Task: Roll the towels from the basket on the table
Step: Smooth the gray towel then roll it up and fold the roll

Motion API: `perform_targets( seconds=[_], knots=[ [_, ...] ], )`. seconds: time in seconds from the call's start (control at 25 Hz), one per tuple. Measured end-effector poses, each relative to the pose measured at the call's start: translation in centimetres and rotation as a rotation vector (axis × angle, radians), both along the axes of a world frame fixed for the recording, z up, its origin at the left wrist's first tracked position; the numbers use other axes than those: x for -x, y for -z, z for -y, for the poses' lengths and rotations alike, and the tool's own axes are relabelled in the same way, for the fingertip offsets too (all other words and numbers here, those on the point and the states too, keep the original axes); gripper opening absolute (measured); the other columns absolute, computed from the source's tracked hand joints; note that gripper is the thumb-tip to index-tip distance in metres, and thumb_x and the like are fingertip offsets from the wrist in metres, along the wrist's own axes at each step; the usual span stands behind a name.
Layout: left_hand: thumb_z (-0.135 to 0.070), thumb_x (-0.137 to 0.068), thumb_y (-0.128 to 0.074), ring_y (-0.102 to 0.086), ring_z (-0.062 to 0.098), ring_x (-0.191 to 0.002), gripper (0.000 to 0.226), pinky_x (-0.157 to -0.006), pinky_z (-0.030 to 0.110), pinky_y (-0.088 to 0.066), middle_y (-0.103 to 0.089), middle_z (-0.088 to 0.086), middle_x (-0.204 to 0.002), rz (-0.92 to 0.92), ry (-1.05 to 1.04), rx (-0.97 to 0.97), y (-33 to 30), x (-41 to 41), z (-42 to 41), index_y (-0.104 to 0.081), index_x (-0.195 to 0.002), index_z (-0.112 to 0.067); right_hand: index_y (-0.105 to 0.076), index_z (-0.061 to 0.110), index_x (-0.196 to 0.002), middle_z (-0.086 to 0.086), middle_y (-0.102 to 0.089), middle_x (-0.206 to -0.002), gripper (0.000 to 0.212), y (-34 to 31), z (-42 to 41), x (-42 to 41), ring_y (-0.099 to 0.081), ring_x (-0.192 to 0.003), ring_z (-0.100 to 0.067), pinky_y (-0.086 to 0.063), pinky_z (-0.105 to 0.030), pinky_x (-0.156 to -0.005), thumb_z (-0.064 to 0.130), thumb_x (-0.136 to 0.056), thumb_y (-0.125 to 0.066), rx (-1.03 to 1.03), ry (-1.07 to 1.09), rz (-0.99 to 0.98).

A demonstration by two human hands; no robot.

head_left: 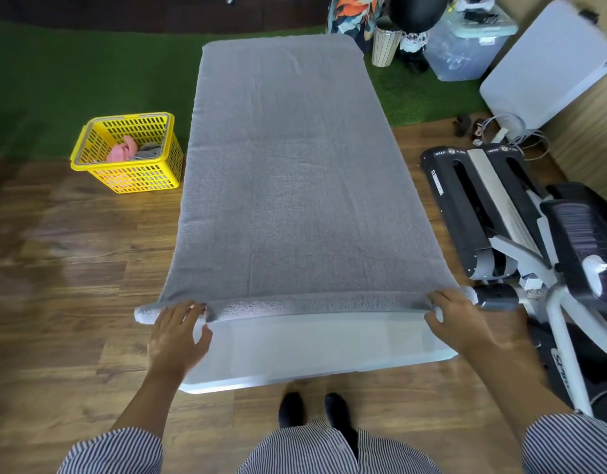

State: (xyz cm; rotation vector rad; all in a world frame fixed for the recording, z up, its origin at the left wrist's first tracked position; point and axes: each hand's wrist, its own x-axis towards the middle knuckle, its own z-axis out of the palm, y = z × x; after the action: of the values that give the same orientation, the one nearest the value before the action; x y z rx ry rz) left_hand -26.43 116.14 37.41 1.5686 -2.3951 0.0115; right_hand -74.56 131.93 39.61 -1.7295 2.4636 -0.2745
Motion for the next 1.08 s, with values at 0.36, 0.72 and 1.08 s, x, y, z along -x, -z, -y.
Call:
perform_targets(
  seconds=[0.36,0.72,1.08],
  knots=[
    [0.027,-0.049,-0.062,-0.065,0.037,-0.073,0.059,-0.065,0.049,-0.053,-0.068,0.012,-0.085,0.05,0.019,-0.124,-0.6,-0.9,0.3,-0.072,-0.099,-0.002,-0.059,0.006,-0.055,-0.006,-0.055,-0.054,0.027,-0.2,0.2,0.5,-0.054,-0.052,-0.029,-0.042,-0.03,-0.055,0.02,-0.07,-0.041,-0.08,-0.01,-0.01],
    [0.005,-0.075,-0.073,-0.063,0.034,-0.062,0.014,-0.051,0.042,-0.05,-0.068,0.009,-0.082,-0.029,-0.099,0.025,-2.6,0.6,-0.6,-0.069,-0.083,-0.006,-0.065,0.001,-0.078,-0.014,-0.061,-0.074,0.024,-0.9,0.5,0.3,-0.059,-0.068,-0.036,-0.05,-0.04,-0.06,-0.014,-0.059,-0.068,-0.015,0.006,-0.034],
    [-0.025,-0.078,-0.037,-0.067,0.032,-0.076,0.042,-0.07,0.047,-0.053,-0.071,0.006,-0.082,0.078,-0.017,-0.116,-2.5,-0.4,-0.4,-0.074,-0.088,-0.006,-0.068,-0.001,-0.079,-0.016,-0.065,-0.073,0.017,-0.7,0.4,0.1,-0.061,-0.068,-0.038,-0.05,-0.042,-0.066,-0.008,-0.064,-0.064,-0.078,0.036,-0.015]
  ],
)
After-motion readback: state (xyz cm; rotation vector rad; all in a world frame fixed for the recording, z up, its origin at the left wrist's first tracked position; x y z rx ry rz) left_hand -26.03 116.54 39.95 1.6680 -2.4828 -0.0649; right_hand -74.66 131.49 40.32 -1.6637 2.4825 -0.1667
